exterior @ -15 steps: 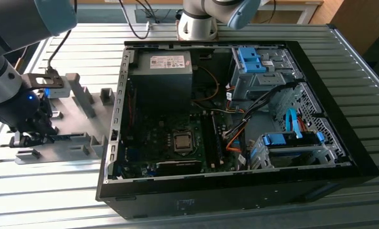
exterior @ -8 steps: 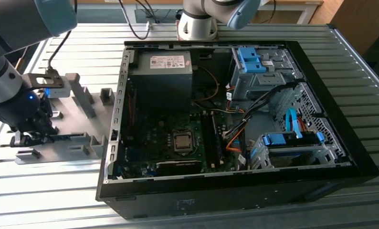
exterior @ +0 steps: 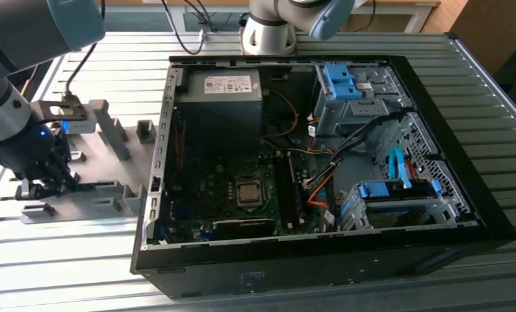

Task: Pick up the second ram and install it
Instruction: 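Pick up the second ram and move it above second insertion slot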

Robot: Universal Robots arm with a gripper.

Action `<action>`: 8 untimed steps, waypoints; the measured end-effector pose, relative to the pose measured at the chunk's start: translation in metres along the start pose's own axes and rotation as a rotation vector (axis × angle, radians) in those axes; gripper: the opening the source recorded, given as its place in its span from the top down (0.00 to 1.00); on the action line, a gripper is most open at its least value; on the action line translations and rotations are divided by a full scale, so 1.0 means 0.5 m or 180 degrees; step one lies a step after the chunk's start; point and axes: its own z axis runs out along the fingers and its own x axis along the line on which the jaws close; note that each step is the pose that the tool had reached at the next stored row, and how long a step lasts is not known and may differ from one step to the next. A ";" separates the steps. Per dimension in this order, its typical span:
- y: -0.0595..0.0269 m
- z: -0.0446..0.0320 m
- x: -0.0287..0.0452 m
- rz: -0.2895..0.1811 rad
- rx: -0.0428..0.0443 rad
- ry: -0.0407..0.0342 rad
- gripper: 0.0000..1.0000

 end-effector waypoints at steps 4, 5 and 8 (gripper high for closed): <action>0.000 0.002 0.000 0.0000 0.0000 0.0001 0.80; 0.000 0.002 0.000 0.0000 0.0000 0.0001 0.81; 0.000 0.002 0.000 0.0000 0.0000 0.0001 0.86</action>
